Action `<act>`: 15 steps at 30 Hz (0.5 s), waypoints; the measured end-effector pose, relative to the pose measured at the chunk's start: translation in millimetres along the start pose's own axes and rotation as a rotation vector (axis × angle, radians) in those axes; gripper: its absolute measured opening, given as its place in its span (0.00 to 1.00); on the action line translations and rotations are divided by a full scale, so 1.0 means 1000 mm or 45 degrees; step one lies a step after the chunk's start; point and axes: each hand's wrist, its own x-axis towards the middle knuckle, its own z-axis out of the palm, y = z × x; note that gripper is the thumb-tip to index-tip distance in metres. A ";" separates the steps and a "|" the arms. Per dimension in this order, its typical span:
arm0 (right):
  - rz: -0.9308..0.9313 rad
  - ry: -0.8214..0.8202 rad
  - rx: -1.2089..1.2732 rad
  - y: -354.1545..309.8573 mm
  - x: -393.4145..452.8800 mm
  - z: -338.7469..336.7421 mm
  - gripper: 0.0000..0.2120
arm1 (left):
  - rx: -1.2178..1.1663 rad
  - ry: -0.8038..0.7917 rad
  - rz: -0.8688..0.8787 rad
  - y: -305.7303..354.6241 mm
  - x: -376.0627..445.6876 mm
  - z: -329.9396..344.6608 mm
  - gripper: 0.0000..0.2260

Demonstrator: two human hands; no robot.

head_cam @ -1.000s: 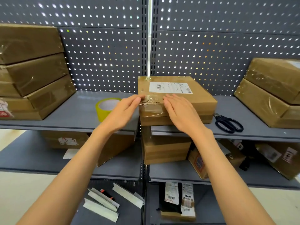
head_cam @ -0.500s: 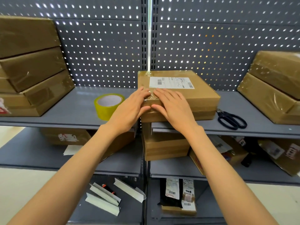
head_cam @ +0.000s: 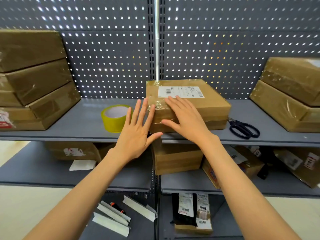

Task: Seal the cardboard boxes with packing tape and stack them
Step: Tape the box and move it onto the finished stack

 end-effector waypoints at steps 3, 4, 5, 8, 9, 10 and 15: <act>0.189 0.109 0.326 -0.001 -0.006 -0.010 0.29 | -0.210 0.092 -0.047 0.008 -0.005 -0.006 0.33; 0.249 0.165 0.380 0.000 -0.009 -0.014 0.27 | -0.401 0.144 -0.114 0.012 -0.004 -0.011 0.33; 0.306 0.229 0.405 0.003 -0.011 -0.017 0.25 | -0.646 0.166 -0.231 0.017 -0.001 -0.015 0.33; 0.477 0.432 0.411 0.018 -0.019 -0.021 0.21 | -1.334 0.132 -0.730 0.030 0.016 -0.028 0.33; 0.534 0.481 0.402 0.024 -0.022 -0.021 0.20 | -1.454 0.137 -0.874 0.032 0.024 -0.030 0.31; 0.596 0.512 0.391 0.029 -0.025 -0.021 0.20 | -1.540 0.142 -0.986 0.035 0.032 -0.033 0.30; 0.903 0.494 0.535 0.049 -0.038 -0.025 0.26 | -1.776 0.260 -1.239 0.050 0.060 -0.026 0.24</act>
